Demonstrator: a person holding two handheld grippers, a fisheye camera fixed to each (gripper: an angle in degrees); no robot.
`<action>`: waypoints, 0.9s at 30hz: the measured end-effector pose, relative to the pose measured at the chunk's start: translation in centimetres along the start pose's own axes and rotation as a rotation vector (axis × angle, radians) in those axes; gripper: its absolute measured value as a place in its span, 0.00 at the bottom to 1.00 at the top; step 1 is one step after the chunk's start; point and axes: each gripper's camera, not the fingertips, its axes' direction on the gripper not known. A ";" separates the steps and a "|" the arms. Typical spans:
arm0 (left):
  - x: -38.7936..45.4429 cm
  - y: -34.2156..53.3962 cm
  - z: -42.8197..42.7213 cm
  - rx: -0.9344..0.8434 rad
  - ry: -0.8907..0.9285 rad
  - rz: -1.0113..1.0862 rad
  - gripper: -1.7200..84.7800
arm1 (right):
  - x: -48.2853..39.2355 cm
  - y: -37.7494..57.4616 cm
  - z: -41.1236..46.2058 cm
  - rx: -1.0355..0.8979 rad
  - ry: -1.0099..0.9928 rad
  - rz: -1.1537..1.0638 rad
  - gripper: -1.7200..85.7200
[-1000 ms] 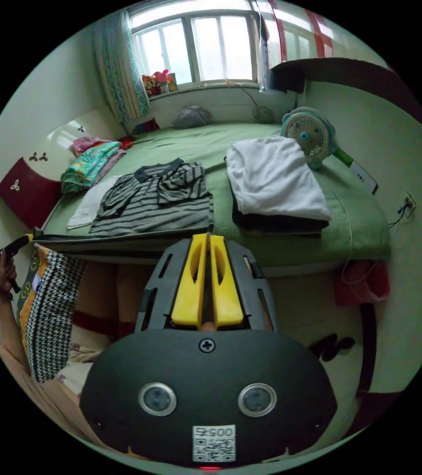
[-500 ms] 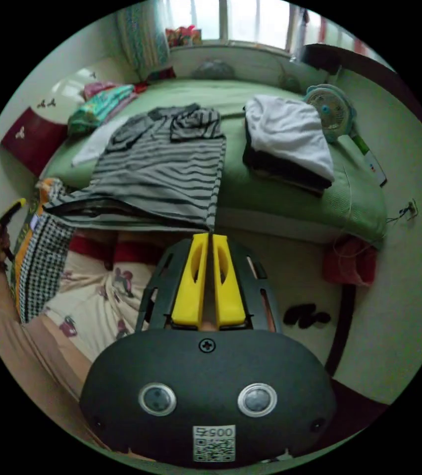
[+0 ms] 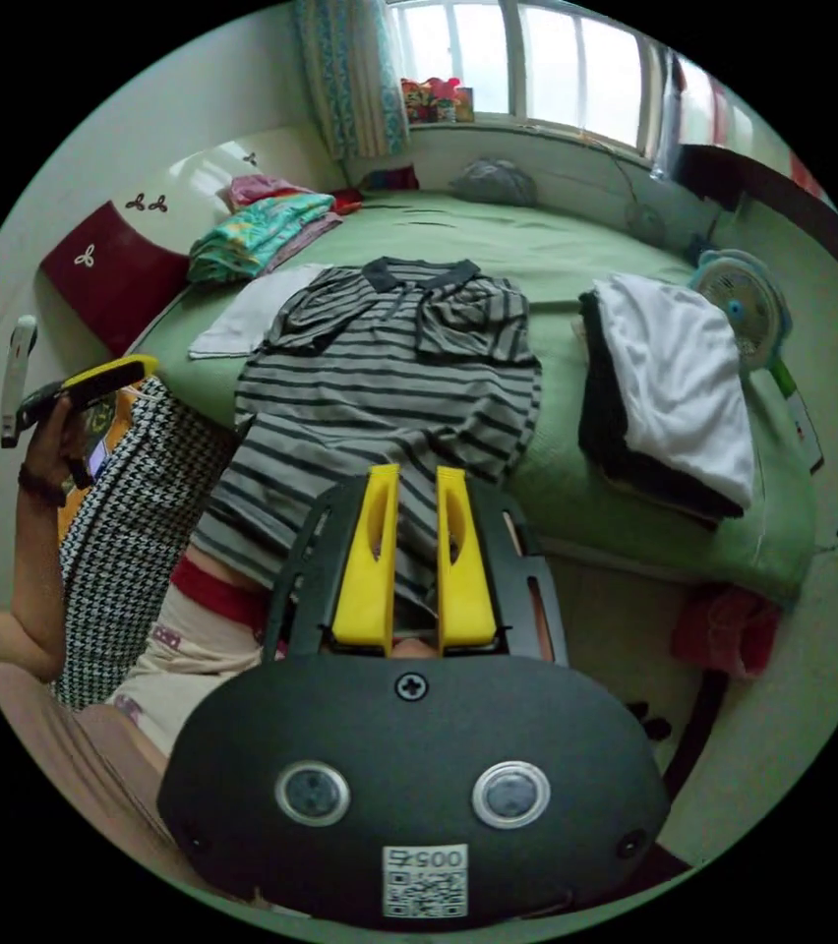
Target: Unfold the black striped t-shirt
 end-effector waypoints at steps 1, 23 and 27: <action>0.2 -1.6 1.7 -0.019 0.016 0.007 0.09 | 0.0 -1.7 1.4 -0.029 -0.018 -0.011 0.08; 1.9 -19.6 29.0 -0.255 -0.050 0.076 0.14 | -4.3 -25.5 24.7 -0.194 0.222 -0.192 0.12; 1.0 -20.4 29.5 -0.273 0.010 0.102 0.11 | -3.7 -25.7 24.5 -0.160 0.166 -0.188 0.06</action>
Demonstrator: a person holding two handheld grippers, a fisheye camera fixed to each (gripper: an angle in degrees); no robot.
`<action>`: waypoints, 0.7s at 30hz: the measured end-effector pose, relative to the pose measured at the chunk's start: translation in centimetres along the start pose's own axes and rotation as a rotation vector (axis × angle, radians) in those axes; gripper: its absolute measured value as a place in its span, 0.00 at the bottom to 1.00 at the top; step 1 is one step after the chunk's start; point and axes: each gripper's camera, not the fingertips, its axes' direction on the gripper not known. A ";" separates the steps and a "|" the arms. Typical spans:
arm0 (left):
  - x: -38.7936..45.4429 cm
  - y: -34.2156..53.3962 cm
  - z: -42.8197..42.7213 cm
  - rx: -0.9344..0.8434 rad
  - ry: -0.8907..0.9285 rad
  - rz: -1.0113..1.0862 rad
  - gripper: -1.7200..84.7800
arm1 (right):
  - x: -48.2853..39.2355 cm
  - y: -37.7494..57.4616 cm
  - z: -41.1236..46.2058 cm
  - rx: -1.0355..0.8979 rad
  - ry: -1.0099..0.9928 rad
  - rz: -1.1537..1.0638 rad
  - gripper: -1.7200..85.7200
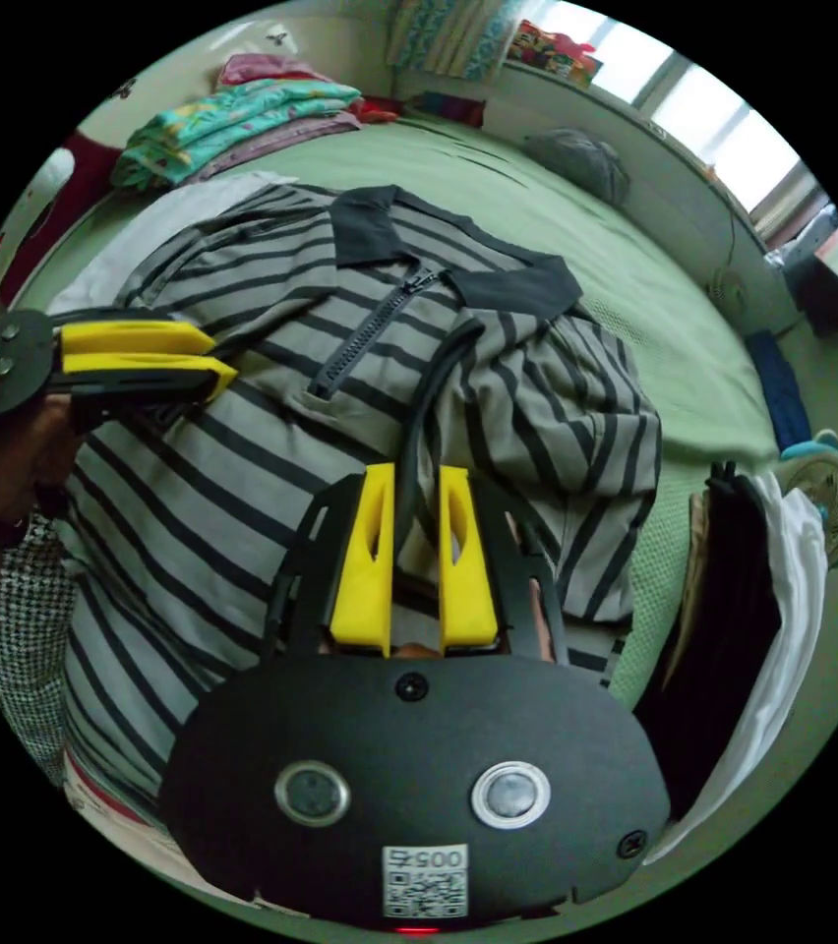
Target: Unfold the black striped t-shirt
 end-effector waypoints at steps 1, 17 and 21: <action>-0.6 -0.3 -0.3 -0.006 0.028 -0.001 0.09 | 0.8 -0.3 -0.2 -0.007 -0.014 0.023 0.04; -16.5 4.4 -5.8 0.032 -0.390 -0.510 0.07 | 20.0 4.2 -9.1 0.102 0.194 0.614 0.01; -17.3 6.9 -6.2 0.038 -0.420 -0.556 0.03 | 18.9 6.0 -10.4 0.146 0.180 0.615 0.01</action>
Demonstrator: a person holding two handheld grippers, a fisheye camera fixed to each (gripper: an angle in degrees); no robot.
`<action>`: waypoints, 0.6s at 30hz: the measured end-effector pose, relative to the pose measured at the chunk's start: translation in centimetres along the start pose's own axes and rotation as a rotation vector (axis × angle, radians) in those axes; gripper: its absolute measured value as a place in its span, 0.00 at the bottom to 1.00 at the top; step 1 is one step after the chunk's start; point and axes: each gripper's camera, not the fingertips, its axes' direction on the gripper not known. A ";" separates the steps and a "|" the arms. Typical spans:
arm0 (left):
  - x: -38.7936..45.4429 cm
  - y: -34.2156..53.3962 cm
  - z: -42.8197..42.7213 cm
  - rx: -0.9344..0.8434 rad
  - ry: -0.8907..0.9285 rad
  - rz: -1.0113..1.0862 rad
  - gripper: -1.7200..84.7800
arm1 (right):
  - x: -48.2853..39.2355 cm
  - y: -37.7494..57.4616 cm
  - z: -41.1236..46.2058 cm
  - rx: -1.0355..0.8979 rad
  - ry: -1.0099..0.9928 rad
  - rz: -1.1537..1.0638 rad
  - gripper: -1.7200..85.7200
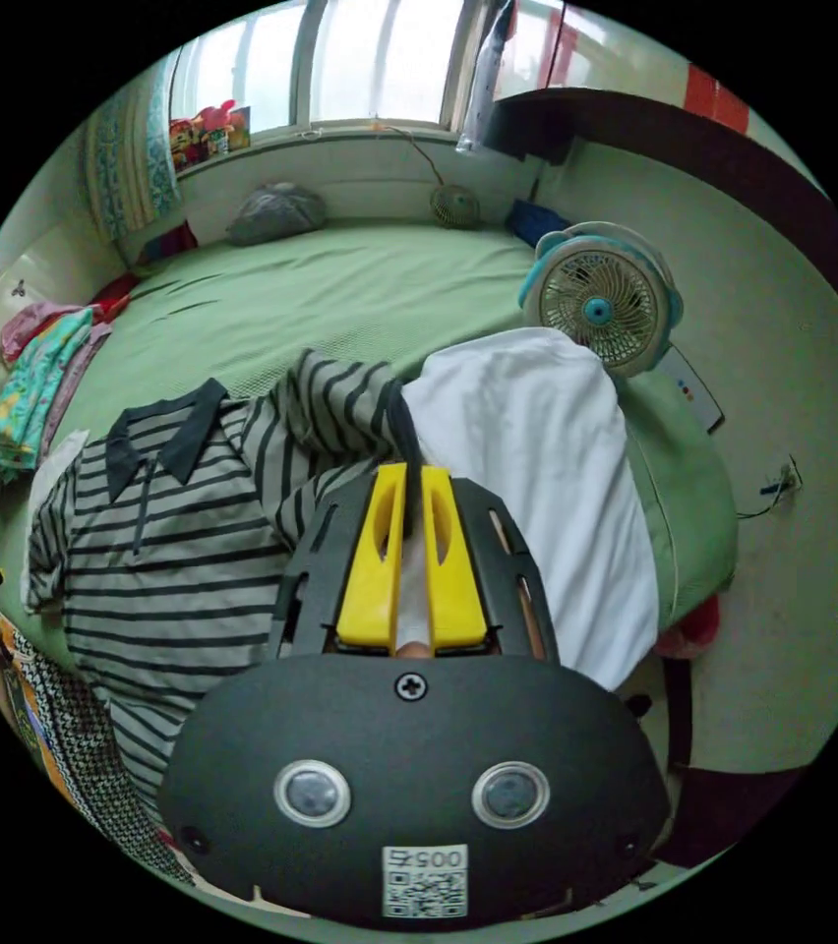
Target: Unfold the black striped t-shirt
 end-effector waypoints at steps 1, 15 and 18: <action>0.2 0.7 -0.6 0.013 0.031 0.023 0.02 | -0.3 0.7 -0.8 0.011 0.007 0.000 0.01; 16.2 19.5 -5.0 -0.068 0.549 0.449 0.01 | -14.0 19.4 -1.9 -0.174 -0.401 -0.260 0.06; 17.5 22.4 -4.7 -0.051 0.518 0.457 0.01 | -14.3 21.6 -2.0 -0.111 -0.341 -0.269 0.06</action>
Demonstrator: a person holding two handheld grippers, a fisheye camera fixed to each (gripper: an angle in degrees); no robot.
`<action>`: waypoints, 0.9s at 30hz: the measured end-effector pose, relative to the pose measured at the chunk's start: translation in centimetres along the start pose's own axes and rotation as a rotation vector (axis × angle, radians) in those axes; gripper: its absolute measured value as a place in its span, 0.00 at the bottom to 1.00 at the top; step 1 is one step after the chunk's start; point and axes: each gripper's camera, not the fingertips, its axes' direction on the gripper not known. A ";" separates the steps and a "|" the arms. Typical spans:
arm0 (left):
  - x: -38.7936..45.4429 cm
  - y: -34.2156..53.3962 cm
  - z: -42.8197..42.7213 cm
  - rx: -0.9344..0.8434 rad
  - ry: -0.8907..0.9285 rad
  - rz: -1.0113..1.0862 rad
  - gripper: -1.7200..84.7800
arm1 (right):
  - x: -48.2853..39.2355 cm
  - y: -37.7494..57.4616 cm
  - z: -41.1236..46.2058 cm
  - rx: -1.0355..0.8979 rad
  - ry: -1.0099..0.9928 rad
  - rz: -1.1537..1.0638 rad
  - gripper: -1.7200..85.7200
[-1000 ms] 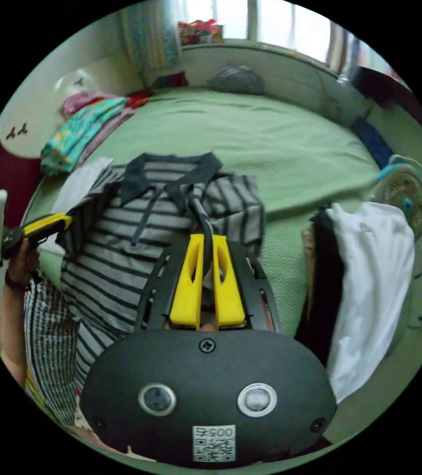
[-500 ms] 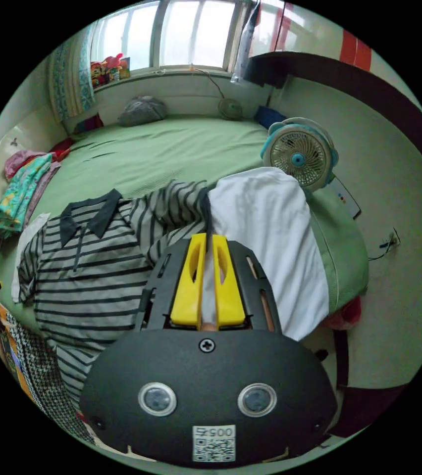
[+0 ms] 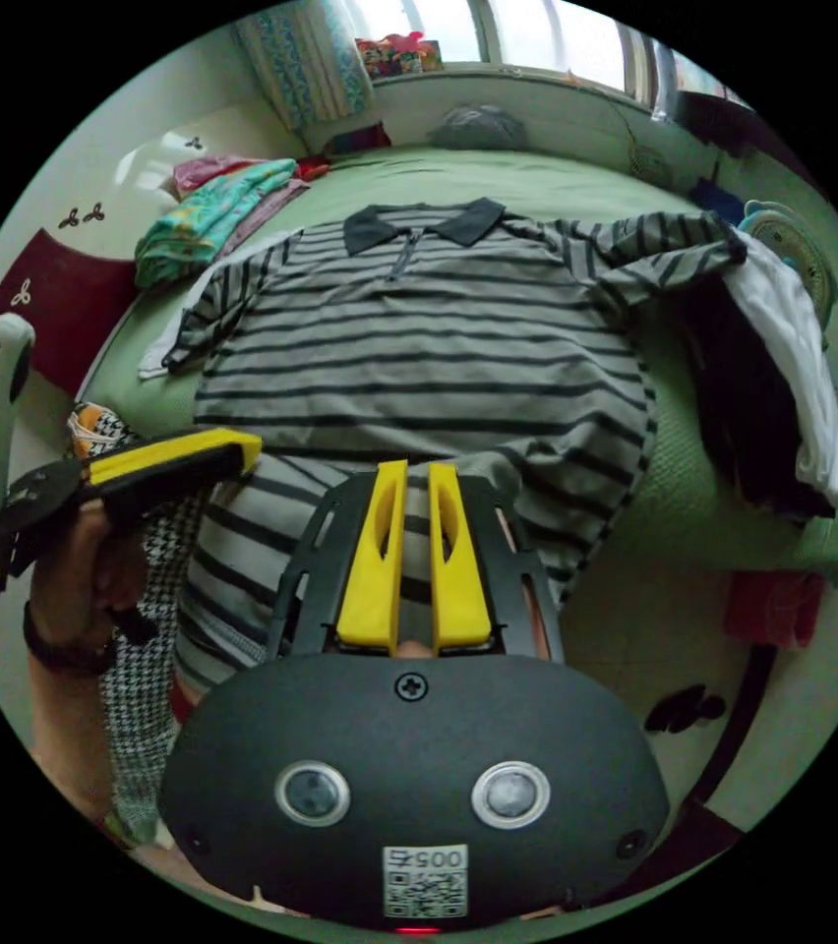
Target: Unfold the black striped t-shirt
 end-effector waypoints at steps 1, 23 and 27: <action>0.5 0.9 0.2 0.058 -0.020 -0.018 0.01 | 0.1 0.2 0.0 -0.001 0.011 0.002 0.06; 4.8 5.3 1.9 0.122 -0.165 0.037 0.01 | -0.2 0.8 2.5 0.014 0.095 -0.023 0.07; 5.0 5.9 2.1 0.118 -0.143 0.023 0.01 | -0.1 0.8 2.9 0.013 0.095 -0.025 0.07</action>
